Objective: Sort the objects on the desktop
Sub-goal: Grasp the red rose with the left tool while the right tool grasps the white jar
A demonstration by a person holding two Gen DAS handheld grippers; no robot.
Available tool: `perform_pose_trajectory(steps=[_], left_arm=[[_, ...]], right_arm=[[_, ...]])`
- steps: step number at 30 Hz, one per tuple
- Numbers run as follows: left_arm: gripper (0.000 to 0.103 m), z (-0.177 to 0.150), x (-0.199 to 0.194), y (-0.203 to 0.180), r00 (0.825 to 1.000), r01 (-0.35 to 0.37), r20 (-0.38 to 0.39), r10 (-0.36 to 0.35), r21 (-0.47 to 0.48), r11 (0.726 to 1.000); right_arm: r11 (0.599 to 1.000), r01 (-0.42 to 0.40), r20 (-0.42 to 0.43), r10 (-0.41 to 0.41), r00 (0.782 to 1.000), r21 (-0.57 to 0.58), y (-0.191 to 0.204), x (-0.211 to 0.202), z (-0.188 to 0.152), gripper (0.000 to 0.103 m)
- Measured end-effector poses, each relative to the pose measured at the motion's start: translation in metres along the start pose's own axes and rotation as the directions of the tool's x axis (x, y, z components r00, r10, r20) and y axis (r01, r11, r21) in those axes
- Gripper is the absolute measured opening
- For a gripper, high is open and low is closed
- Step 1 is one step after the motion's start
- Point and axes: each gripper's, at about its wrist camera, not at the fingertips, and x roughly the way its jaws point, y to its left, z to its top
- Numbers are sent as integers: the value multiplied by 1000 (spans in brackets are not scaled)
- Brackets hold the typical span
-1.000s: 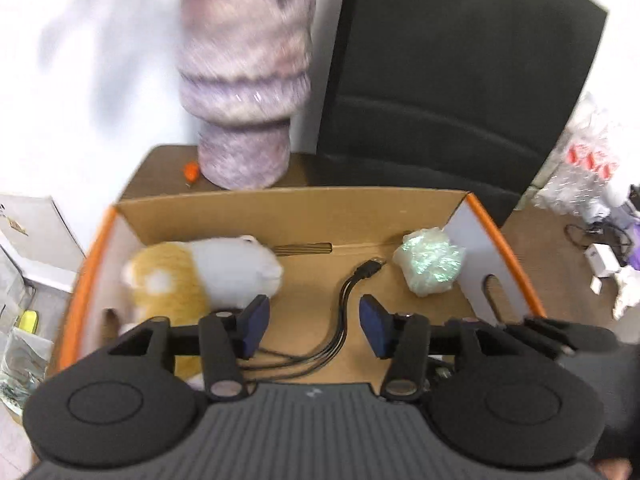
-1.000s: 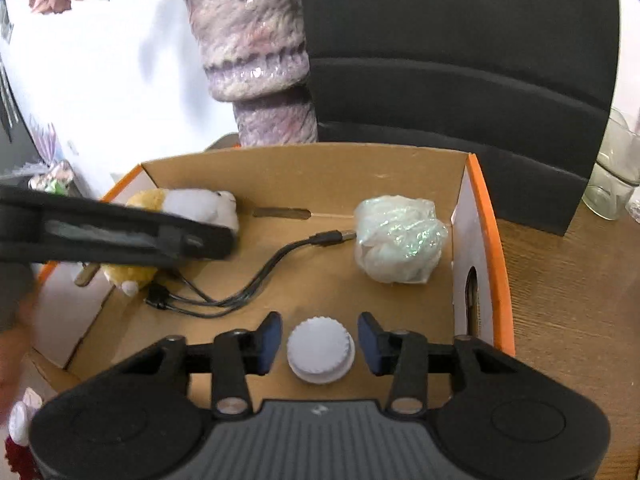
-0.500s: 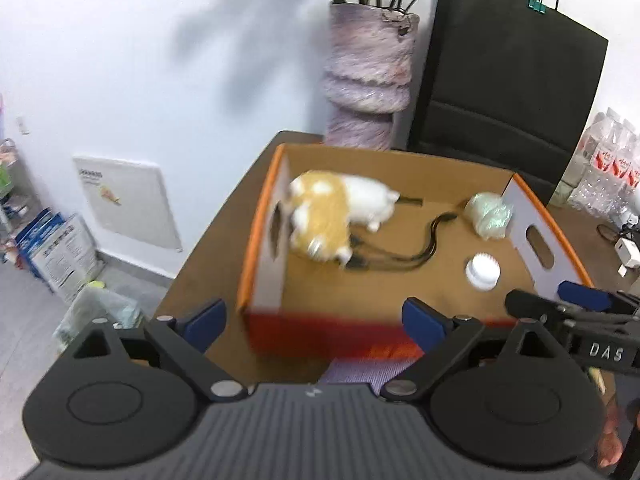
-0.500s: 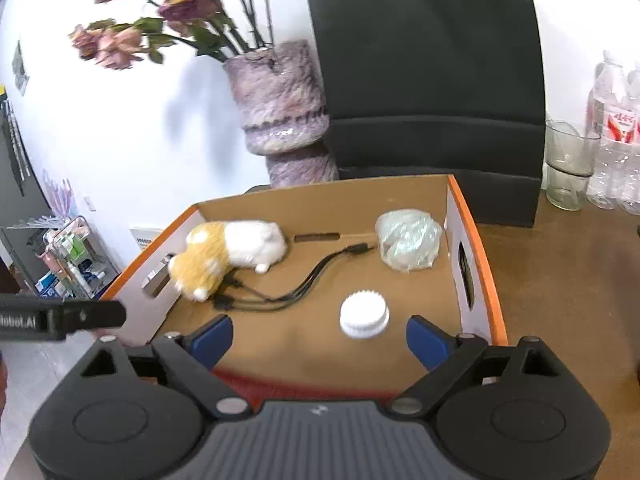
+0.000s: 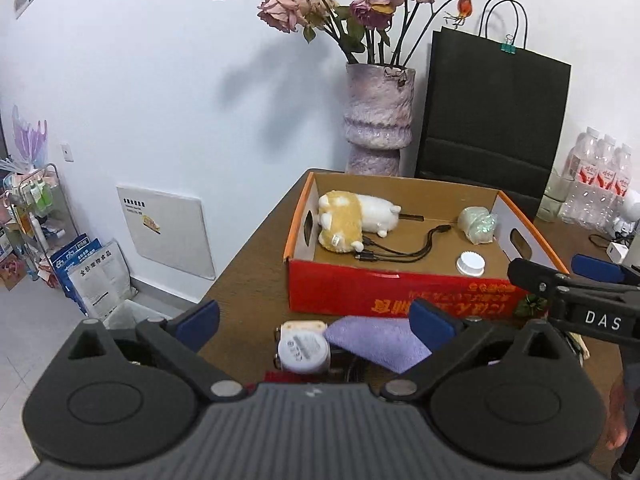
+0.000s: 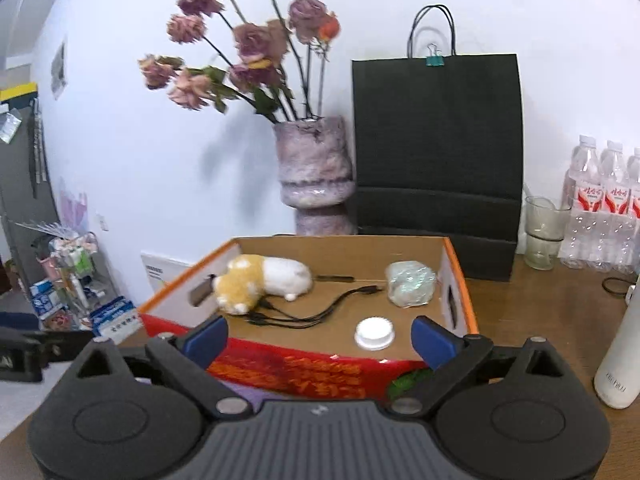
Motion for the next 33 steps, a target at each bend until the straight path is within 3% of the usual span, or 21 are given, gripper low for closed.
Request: perform_pose_trajectory(steps=[9,19,26,33], left_arm=[[103,-16,-11,-11,999,-37,-4,37,44,998],[103,-30,-34,-2,999,-34,26,33,50,998],[103,-55,-44,6,997,27,70,-32,67,997],[103,-81,-55,7,991,92,92,-101,107,990]], right_arm=[[1000,-12,45,12,999,1,14,-39,-23,103],[998,-42,59,44,997,-38,29,-52,-36,103],[998,4,63,1,998,-67,37,-61,-50,103],[1000,15,-4,-15,1000,-9,39,-80,-84,103]])
